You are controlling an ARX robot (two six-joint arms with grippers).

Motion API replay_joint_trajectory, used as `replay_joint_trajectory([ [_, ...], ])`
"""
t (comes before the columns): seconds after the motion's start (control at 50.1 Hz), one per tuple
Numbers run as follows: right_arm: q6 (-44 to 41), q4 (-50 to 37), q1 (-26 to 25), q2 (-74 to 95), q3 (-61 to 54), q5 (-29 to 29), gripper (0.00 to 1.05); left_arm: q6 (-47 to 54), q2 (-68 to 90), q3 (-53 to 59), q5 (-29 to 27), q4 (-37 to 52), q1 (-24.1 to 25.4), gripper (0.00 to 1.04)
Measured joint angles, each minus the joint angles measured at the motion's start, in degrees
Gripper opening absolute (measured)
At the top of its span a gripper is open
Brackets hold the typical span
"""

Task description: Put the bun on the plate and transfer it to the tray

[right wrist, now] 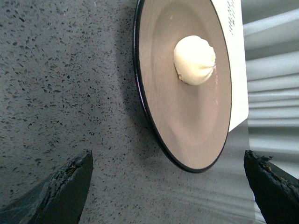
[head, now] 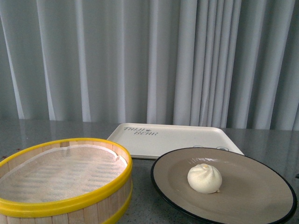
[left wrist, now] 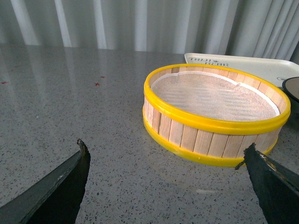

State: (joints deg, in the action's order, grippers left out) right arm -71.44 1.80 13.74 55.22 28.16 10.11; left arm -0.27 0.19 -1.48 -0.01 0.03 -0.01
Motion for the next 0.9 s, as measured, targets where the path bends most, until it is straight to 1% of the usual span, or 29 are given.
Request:
replay_joint_trajectory([
  [0.14, -5.66, 1.40, -0.04, 4.94, 2.51, 3.50, 0.96, 0.00, 0.00, 0.00, 0.00, 0.00, 0.00, 0.98],
  [0.279, -8.41, 3.58, -0.81, 8.07, 5.20, 7.15, 0.96, 0.00, 0.00, 0.00, 0.00, 0.00, 0.00, 0.98],
  [0.359, -9.66, 4.22, -1.22, 9.75, 6.34, 8.28, 0.96, 0.00, 0.00, 0.00, 0.00, 0.00, 0.00, 0.98],
  [0.558, -11.39, 3.76, -2.27, 13.73, 8.20, 9.70, 0.96, 0.00, 0.00, 0.00, 0.00, 0.00, 0.00, 0.98],
  [0.897, -13.49, -1.33, -3.72, 20.98, 10.25, 10.69, 0.96, 0.00, 0.00, 0.00, 0.00, 0.00, 0.00, 0.98],
])
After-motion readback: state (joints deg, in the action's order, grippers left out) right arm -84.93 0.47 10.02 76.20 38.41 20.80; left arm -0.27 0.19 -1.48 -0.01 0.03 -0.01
